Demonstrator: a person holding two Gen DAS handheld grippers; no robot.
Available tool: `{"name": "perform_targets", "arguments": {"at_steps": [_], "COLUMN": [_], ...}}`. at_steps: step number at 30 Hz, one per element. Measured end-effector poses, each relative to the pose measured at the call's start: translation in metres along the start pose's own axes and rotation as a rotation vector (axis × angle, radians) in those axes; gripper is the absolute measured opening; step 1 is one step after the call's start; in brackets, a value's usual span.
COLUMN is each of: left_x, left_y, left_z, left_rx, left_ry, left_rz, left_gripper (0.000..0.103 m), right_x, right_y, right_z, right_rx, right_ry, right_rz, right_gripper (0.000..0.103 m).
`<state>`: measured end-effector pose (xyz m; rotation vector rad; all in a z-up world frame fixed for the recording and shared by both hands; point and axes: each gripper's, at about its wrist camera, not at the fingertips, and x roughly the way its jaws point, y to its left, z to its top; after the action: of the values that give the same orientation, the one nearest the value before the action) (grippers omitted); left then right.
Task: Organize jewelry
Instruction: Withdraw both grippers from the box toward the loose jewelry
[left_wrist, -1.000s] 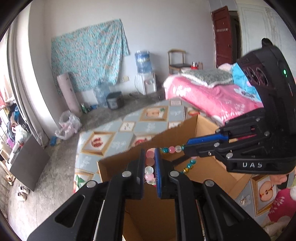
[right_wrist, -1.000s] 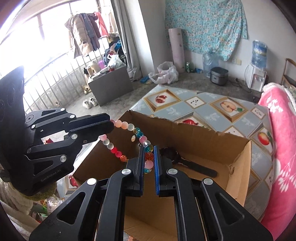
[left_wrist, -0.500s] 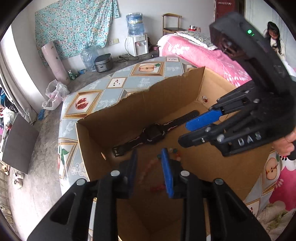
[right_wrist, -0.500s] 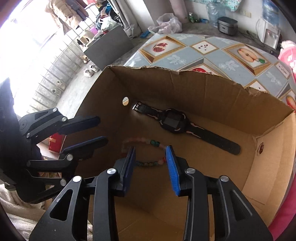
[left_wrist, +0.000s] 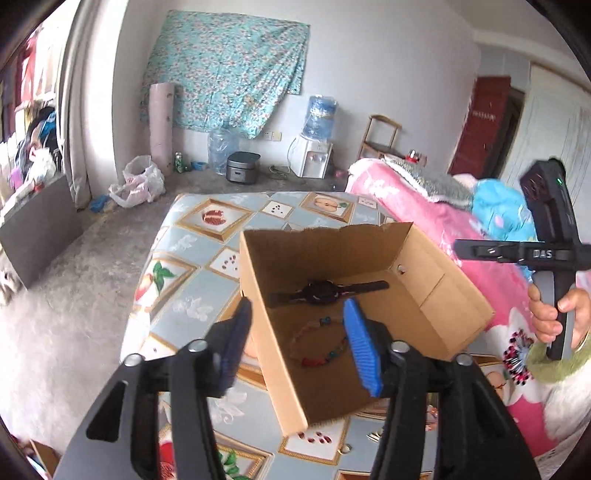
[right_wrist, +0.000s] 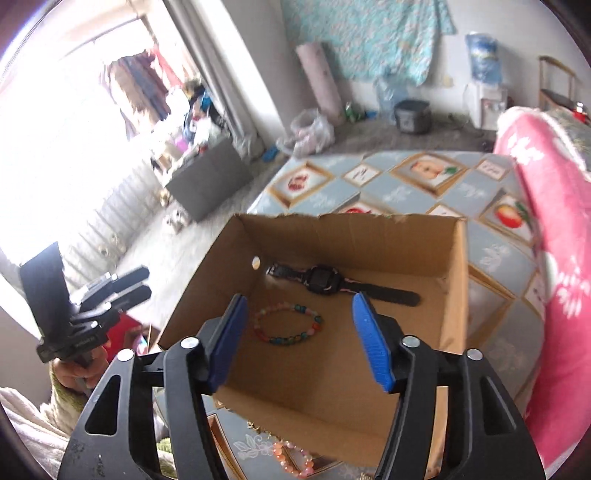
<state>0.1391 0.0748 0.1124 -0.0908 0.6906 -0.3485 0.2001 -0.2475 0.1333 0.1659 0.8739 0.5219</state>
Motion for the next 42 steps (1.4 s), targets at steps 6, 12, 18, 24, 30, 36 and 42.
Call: {"name": "perform_targets", "arguments": {"at_steps": [6, 12, 18, 24, 30, 36, 42], "left_x": [0.002, 0.019, 0.028, 0.031, 0.03, 0.03, 0.029], "left_y": [0.0, -0.008, -0.014, -0.014, -0.014, -0.016, -0.016], "left_z": [-0.027, -0.039, -0.043, -0.044, -0.043, -0.043, -0.042], "left_rx": [-0.067, -0.088, -0.098, -0.114, -0.123, -0.119, -0.116], "left_ry": [0.014, 0.041, 0.061, 0.056, 0.058, 0.059, 0.055], "left_rz": [-0.083, -0.127, -0.141, -0.137, -0.13, -0.123, -0.116], "left_gripper": [0.08, 0.082, 0.083, 0.083, 0.084, 0.084, 0.083], "right_x": [-0.05, -0.035, -0.011, -0.009, -0.004, -0.001, 0.004], "right_y": [-0.032, -0.069, -0.076, -0.072, -0.068, -0.069, -0.069], "right_z": [-0.042, -0.074, -0.081, -0.08, -0.076, -0.072, -0.066], "right_rx": [0.161, 0.36, 0.405, 0.384, 0.362, 0.349, 0.334], "right_ry": [-0.134, -0.099, -0.052, -0.037, -0.026, -0.02, -0.021], "right_rz": [-0.122, -0.092, -0.037, -0.053, -0.089, -0.099, -0.112], "right_gripper": [0.073, 0.073, 0.073, 0.075, 0.075, 0.075, 0.075]}}
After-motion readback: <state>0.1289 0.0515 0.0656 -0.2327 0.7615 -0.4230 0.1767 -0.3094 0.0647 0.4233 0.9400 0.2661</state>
